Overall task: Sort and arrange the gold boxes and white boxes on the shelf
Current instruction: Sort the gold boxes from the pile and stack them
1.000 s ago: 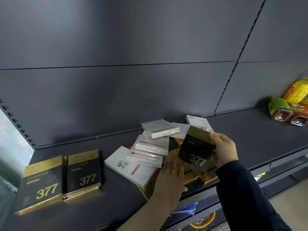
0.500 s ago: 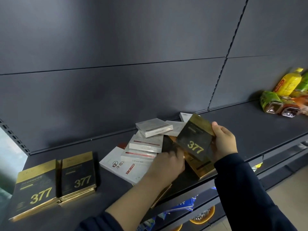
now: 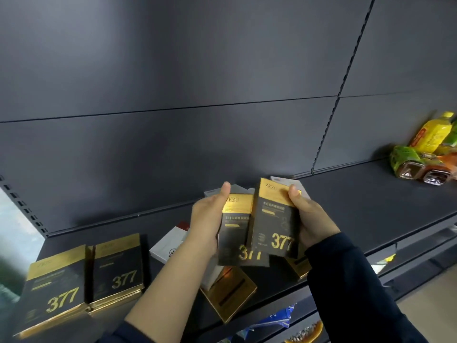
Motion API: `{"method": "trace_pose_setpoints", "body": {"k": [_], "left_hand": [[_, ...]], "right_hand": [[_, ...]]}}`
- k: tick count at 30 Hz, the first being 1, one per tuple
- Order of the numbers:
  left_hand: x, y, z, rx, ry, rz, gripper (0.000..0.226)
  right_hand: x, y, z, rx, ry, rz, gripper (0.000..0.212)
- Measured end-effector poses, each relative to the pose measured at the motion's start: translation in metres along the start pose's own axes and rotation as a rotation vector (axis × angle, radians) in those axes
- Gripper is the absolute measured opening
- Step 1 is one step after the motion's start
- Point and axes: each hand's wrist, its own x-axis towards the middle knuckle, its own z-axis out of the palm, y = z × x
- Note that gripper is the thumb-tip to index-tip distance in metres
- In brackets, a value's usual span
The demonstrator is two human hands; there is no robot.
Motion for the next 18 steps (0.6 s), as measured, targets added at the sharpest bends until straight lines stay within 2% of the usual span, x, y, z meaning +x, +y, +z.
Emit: {"method": "trace_pose_setpoints", "body": {"k": [5,10,12,15,18], "left_hand": [[0.0,0.011,-0.03,-0.089,-0.003,-0.023,0.05],[-0.005,0.01,-0.067,-0.16,0.042,-0.07,0.056],[-0.01,0.003,-0.087,-0.109,0.062,-0.027,0.05],[-0.026,-0.012,-0.116,-0.036,0.077,0.091,0.037],[-0.04,-0.026,-0.147,-0.049,0.188,0.149,0.026]], "right_hand": [[0.001,0.016,0.045,-0.075,-0.174,0.06,0.033],[0.008,0.038,0.097,-0.17,-0.118,0.072,0.047],[0.012,0.045,0.115,-0.269,-0.108,0.046,0.057],[0.011,0.055,0.146,-0.231,-0.164,0.049,0.04],[0.006,0.076,0.176,-0.107,-0.201,0.102,0.038]]}}
